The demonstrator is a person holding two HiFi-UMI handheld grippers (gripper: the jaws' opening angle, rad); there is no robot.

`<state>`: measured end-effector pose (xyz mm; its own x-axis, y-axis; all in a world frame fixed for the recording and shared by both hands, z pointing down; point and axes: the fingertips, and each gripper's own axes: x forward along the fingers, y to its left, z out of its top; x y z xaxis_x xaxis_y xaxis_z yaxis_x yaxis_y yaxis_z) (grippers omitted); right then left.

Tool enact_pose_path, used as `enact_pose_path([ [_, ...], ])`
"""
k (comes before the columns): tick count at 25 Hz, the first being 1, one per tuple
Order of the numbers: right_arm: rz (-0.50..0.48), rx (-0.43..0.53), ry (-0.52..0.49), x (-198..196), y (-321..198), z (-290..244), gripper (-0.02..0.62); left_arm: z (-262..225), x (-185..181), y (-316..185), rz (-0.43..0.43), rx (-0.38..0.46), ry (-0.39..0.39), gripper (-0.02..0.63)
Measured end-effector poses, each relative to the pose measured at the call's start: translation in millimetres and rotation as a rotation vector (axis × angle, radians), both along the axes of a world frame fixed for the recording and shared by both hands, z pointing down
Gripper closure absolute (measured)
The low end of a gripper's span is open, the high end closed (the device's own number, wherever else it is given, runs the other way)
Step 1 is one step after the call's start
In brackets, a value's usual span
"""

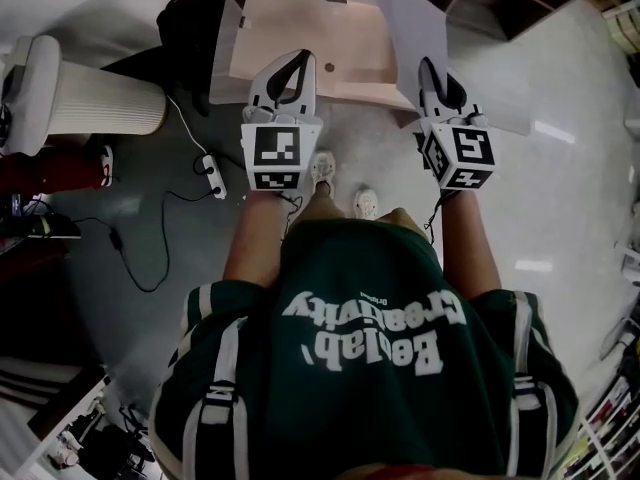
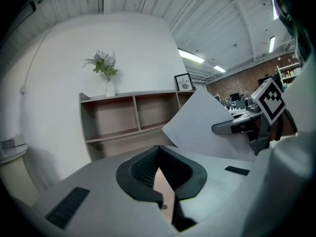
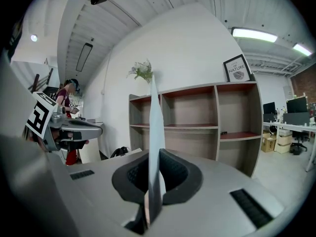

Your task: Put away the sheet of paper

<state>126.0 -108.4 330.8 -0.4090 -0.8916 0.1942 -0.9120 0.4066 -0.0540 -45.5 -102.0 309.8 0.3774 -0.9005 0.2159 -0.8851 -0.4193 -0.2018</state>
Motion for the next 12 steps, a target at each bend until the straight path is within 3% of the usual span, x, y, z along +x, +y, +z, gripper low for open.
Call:
enact_pose_path([
  [12, 0.055, -0.047, 0.008, -68.9, -84.5, 14.7, 0.561, 18.9, -53.9, -97.9, 0.096, -0.046, 0.002, 0.588],
])
